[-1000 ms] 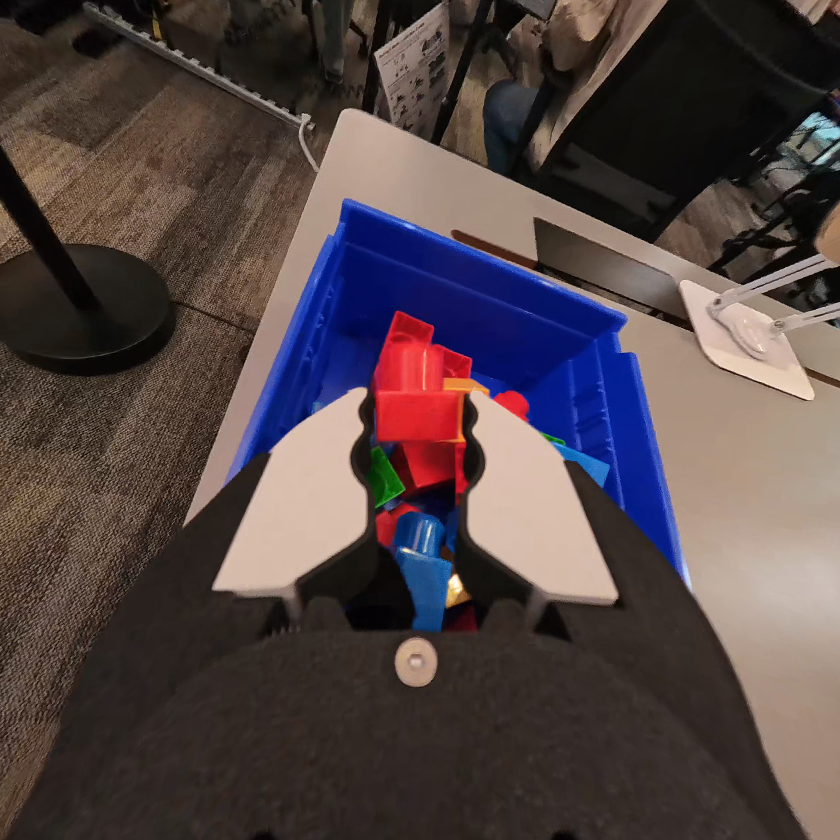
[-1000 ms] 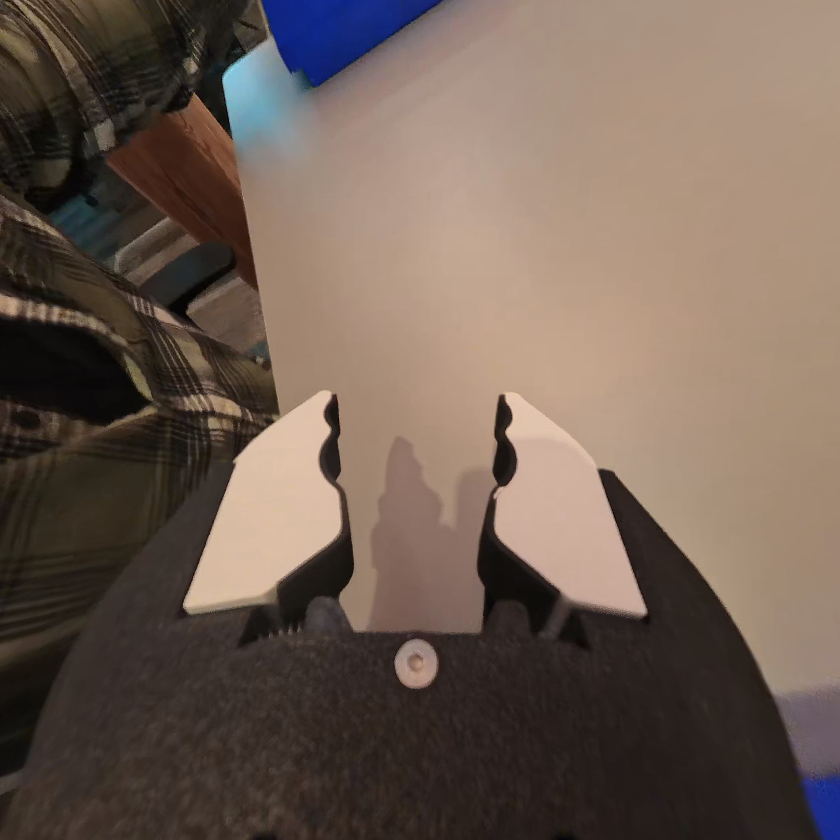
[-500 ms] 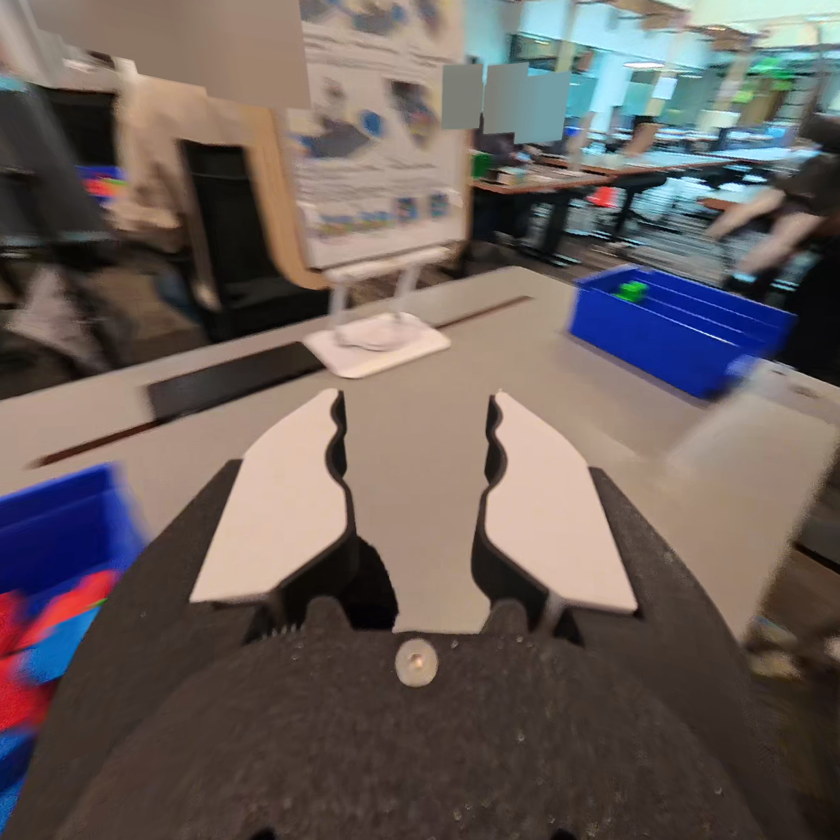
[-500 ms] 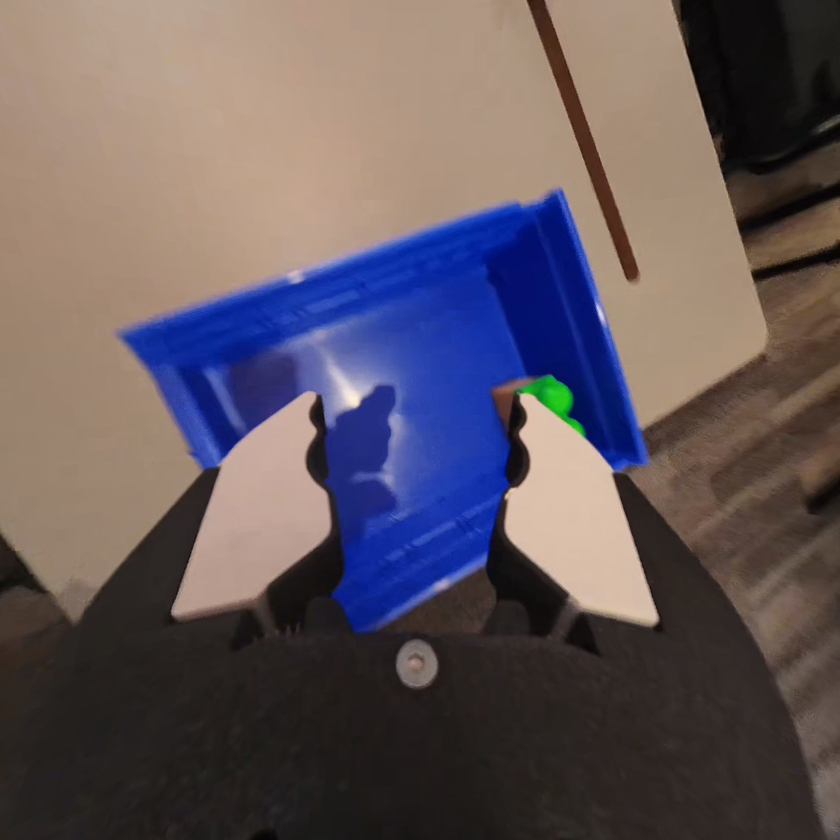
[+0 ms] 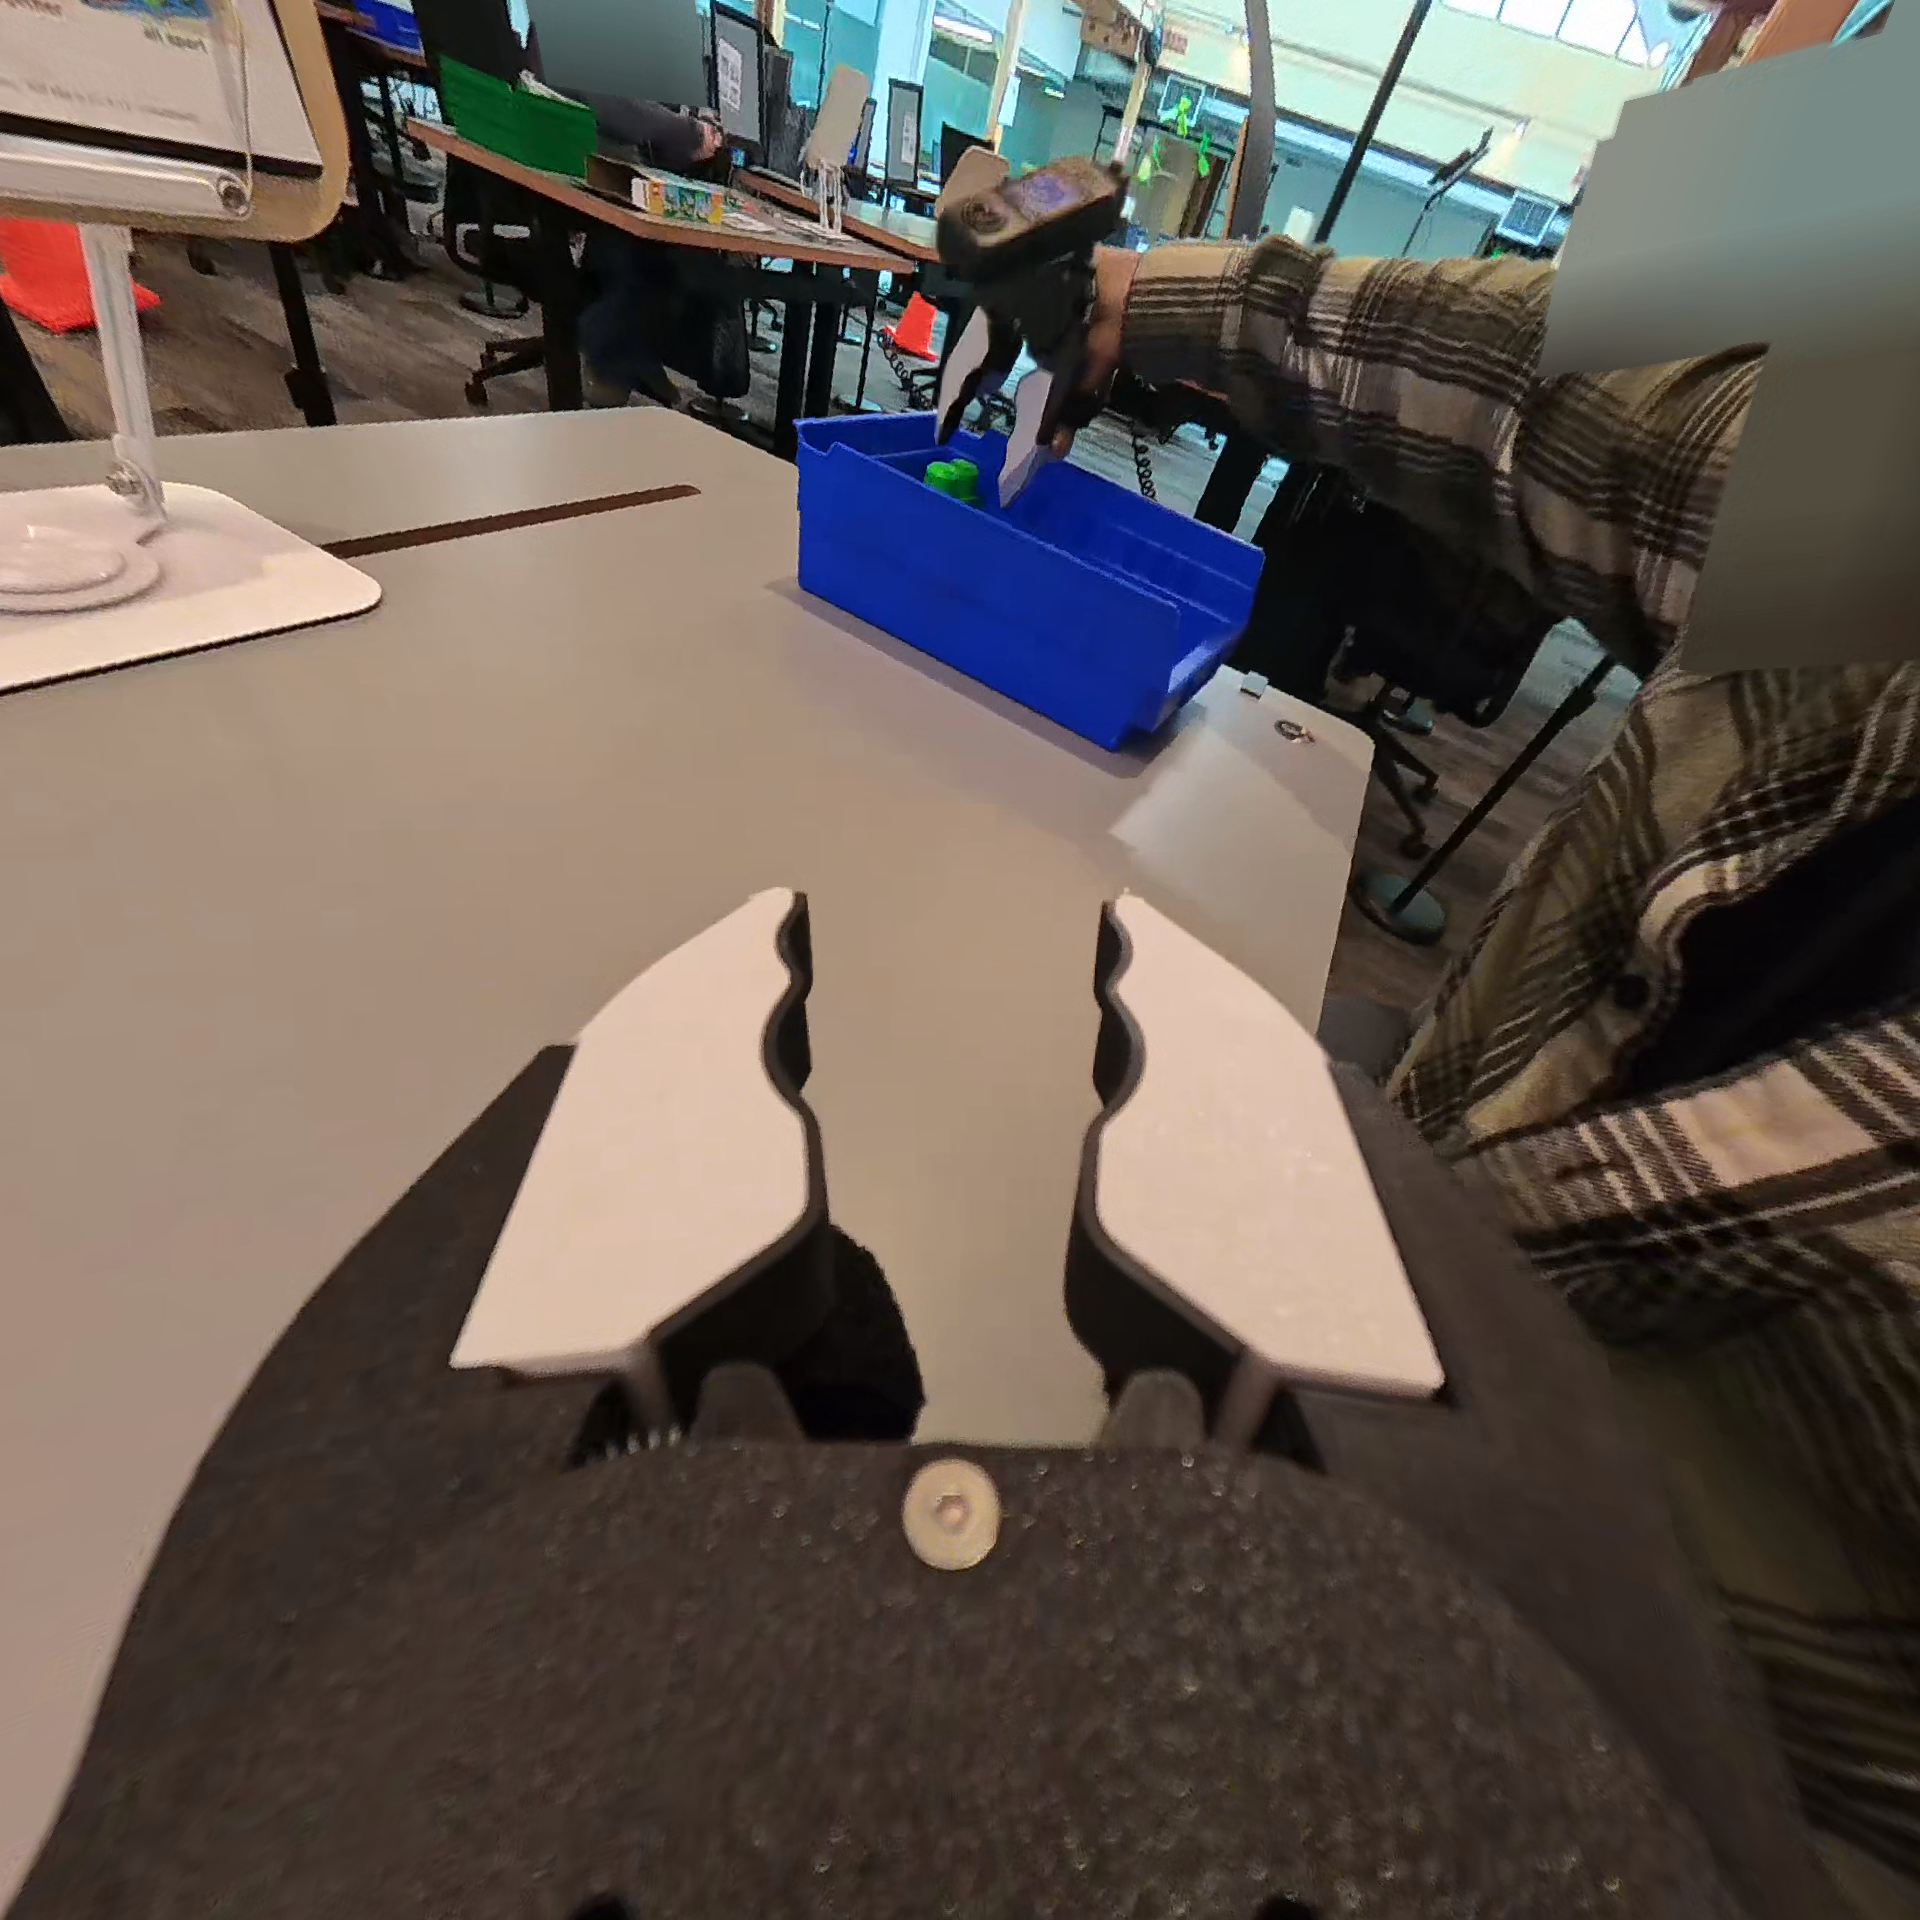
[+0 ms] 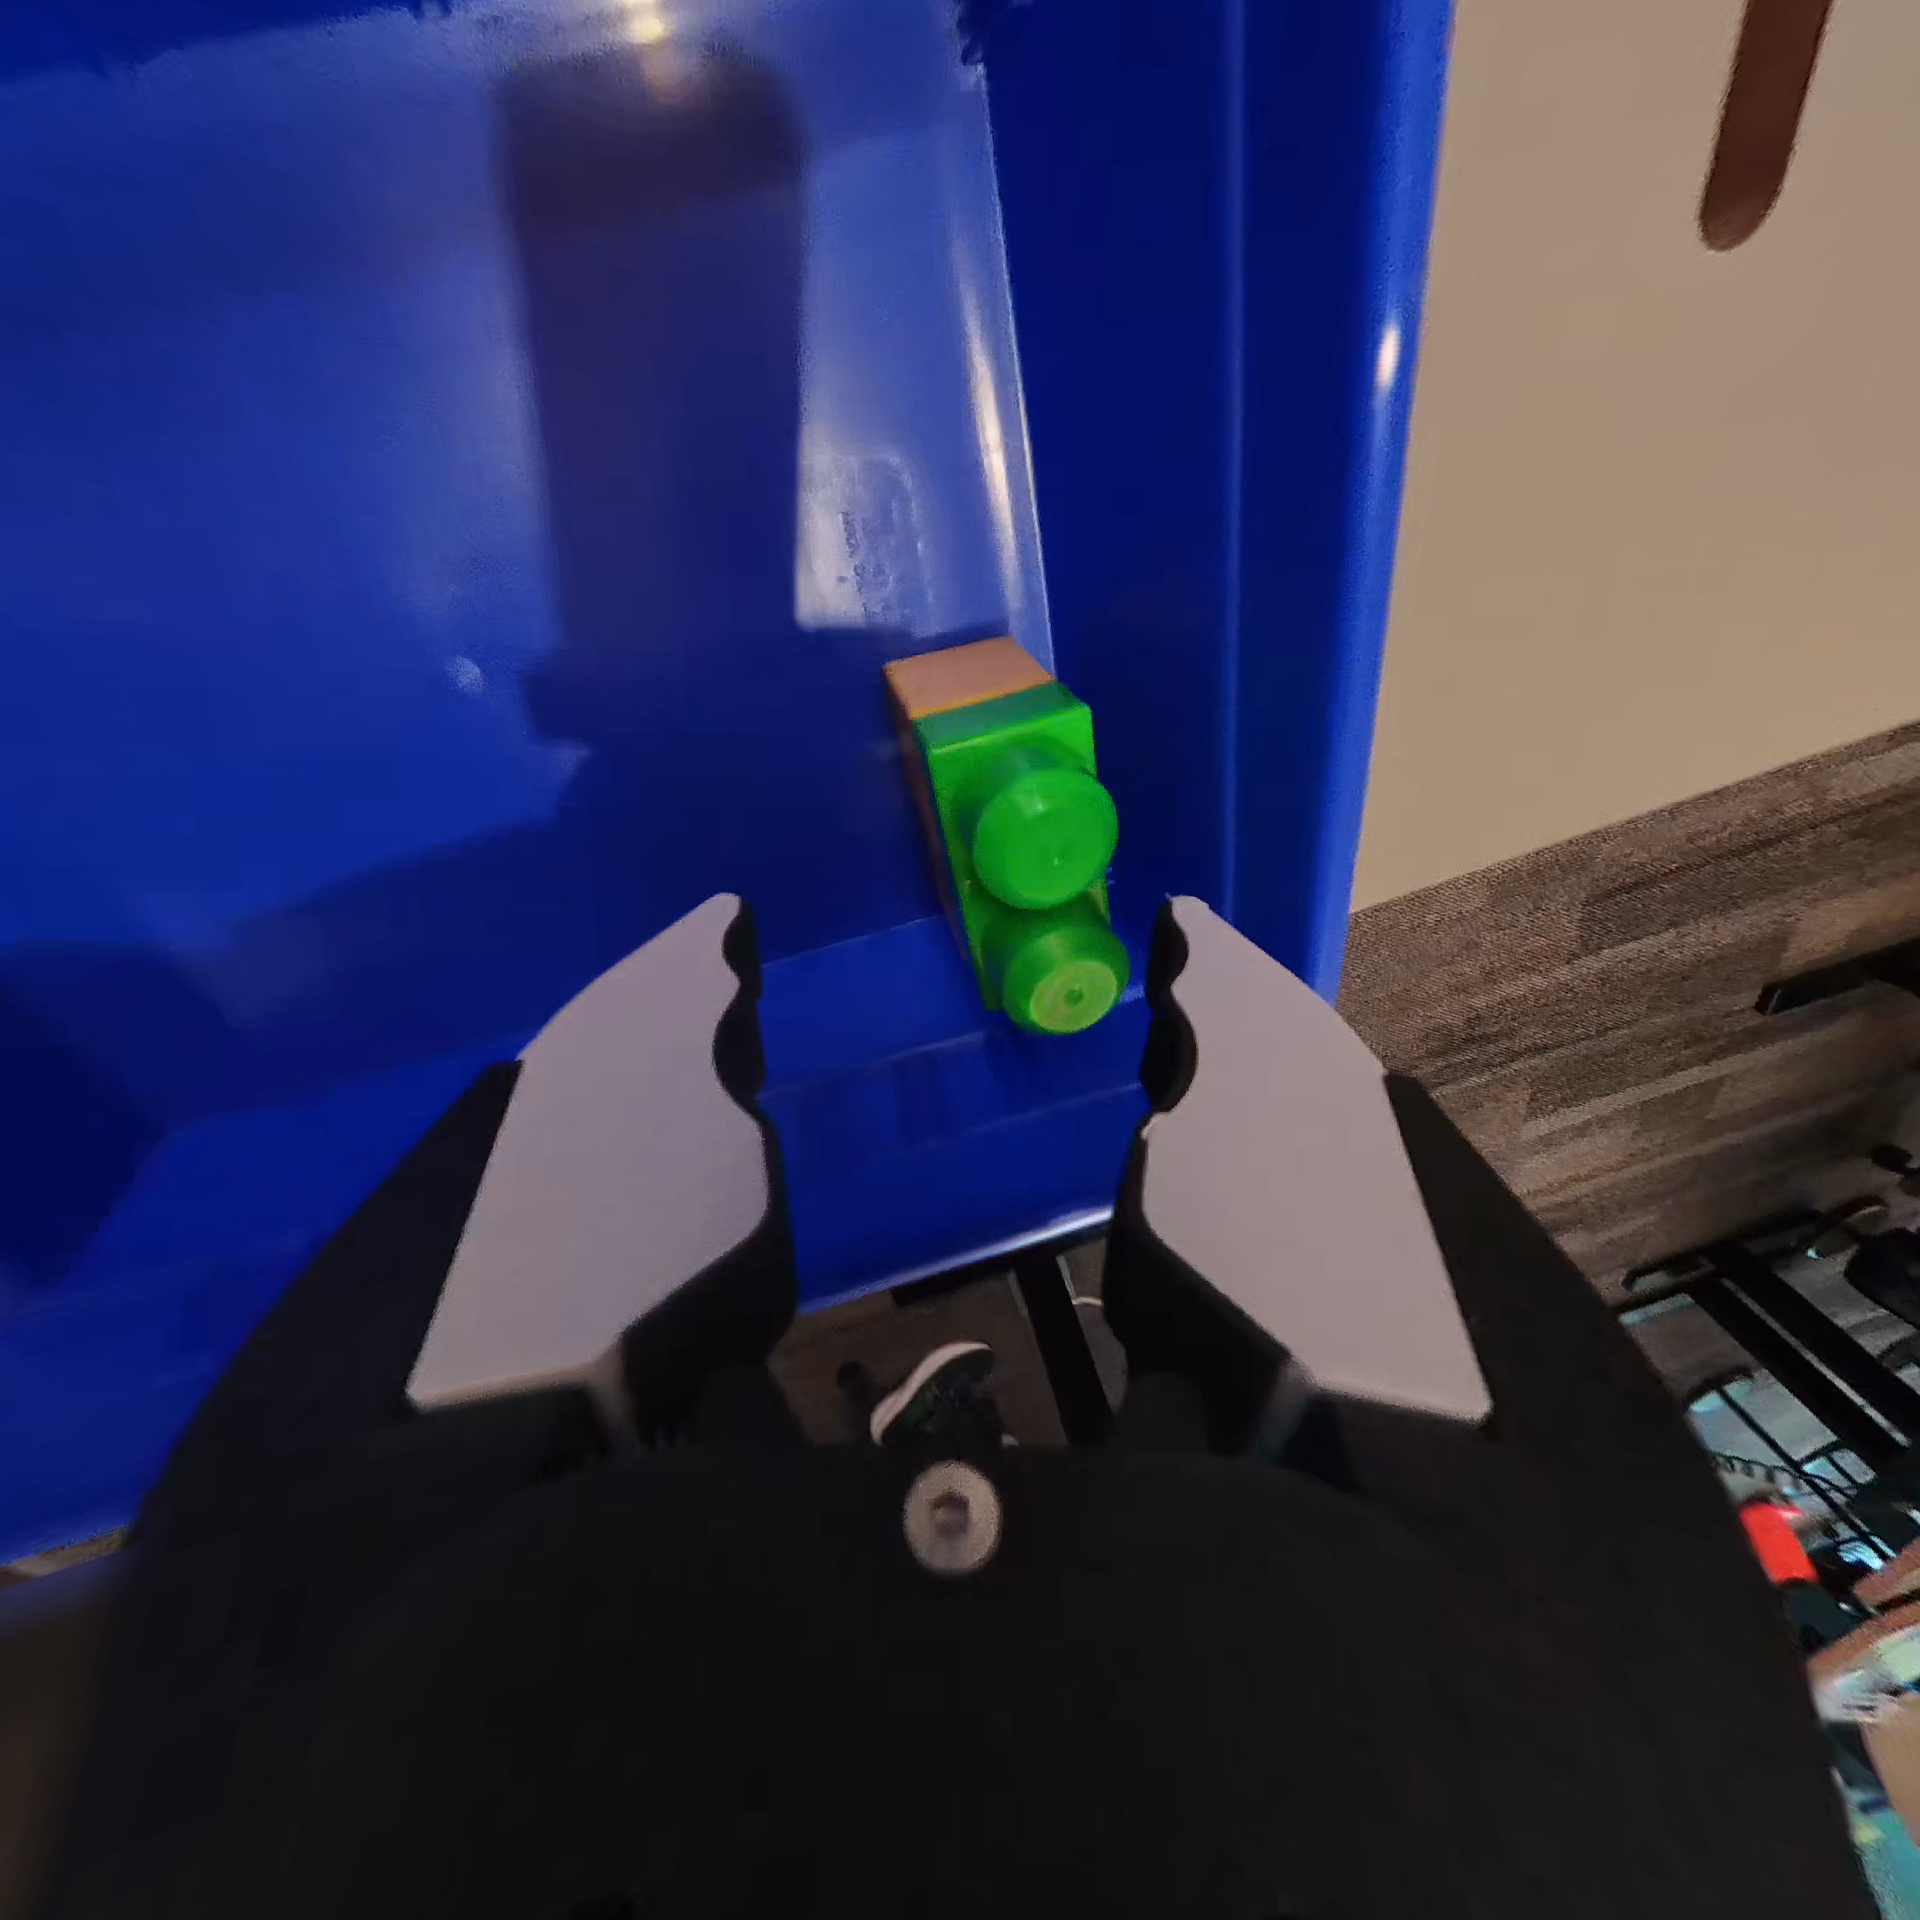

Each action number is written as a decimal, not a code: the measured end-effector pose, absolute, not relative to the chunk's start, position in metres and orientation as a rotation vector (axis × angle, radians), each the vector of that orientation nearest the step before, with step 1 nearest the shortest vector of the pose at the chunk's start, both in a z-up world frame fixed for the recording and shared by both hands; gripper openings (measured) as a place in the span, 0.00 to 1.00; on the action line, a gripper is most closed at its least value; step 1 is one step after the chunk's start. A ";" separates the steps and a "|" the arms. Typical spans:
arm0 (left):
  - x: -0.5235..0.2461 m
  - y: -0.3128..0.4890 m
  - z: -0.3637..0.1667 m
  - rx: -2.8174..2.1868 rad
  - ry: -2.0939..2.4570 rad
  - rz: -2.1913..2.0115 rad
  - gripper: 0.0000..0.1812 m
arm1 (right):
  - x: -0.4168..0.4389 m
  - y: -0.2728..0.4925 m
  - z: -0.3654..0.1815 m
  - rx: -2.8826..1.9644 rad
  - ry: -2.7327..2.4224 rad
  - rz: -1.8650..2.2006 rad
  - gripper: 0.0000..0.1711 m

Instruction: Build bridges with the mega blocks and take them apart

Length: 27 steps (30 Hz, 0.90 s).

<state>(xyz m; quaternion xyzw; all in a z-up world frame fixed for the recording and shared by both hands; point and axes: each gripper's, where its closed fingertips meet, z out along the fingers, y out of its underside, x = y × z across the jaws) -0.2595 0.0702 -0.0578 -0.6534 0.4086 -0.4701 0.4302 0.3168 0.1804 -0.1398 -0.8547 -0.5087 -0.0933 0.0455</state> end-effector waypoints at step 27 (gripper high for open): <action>-0.182 0.097 -0.024 -1.512 1.000 -1.700 0.42 | 0.009 0.115 -0.002 -2.178 -1.105 0.602 0.21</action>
